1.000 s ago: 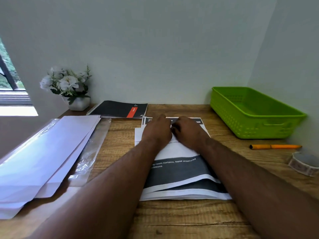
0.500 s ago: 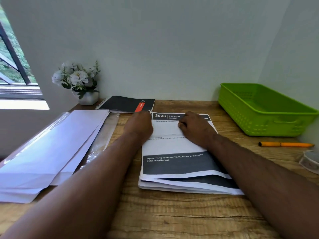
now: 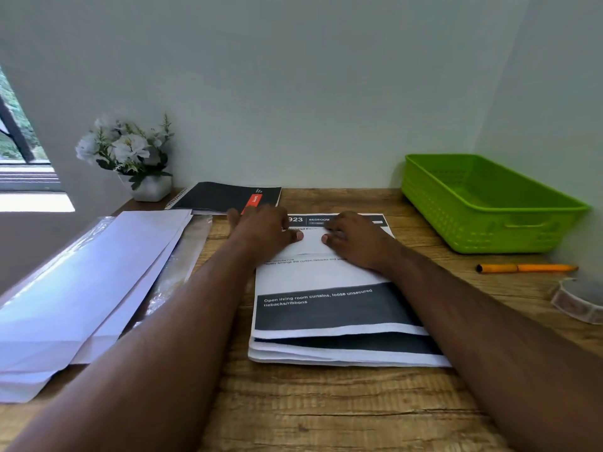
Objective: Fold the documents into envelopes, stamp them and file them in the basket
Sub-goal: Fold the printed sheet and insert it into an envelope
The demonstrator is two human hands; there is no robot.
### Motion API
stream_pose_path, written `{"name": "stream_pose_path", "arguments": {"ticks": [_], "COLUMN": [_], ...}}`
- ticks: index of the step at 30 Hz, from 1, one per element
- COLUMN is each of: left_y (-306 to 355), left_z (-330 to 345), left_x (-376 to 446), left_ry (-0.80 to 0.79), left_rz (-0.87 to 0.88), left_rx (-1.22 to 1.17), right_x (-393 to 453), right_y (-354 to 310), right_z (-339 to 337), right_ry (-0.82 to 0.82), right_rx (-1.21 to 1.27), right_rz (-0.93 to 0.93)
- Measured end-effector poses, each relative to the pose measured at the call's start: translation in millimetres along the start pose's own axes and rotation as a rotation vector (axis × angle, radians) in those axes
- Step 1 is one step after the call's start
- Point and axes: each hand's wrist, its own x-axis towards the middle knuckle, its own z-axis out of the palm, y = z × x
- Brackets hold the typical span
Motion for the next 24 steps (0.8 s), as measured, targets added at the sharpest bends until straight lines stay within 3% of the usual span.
{"name": "stream_pose_path", "arguments": {"ticks": [11,15,19,22,24], "left_y": [0.7,6.6,14.7,18.3,22.4], "left_z": [18.7,18.6,9.7,-3.4,-11.3], "left_x": [7.5,3.8,-3.7,-8.5,-12.2], "left_ry": [0.052,0.046,0.049,0.255,0.434], "left_rz": [-0.003,0.018,0.038,0.107,0.168], "left_rx": [-0.246,-0.164,-0.136,-0.220,-0.223], "right_x": [-0.2,2.8,3.5,3.2,2.6], "right_y": [-13.8,-12.5,-13.5,-17.9,-20.9], "right_z": [-10.1,-13.3,-13.3,-24.3,-31.4], "right_ry": [-0.017,0.045,0.125,0.260,0.426], "right_rx": [-0.177,-0.007,0.065,0.006,-0.158], "right_rz": [0.109,0.201,0.161,0.056,-0.052]}}
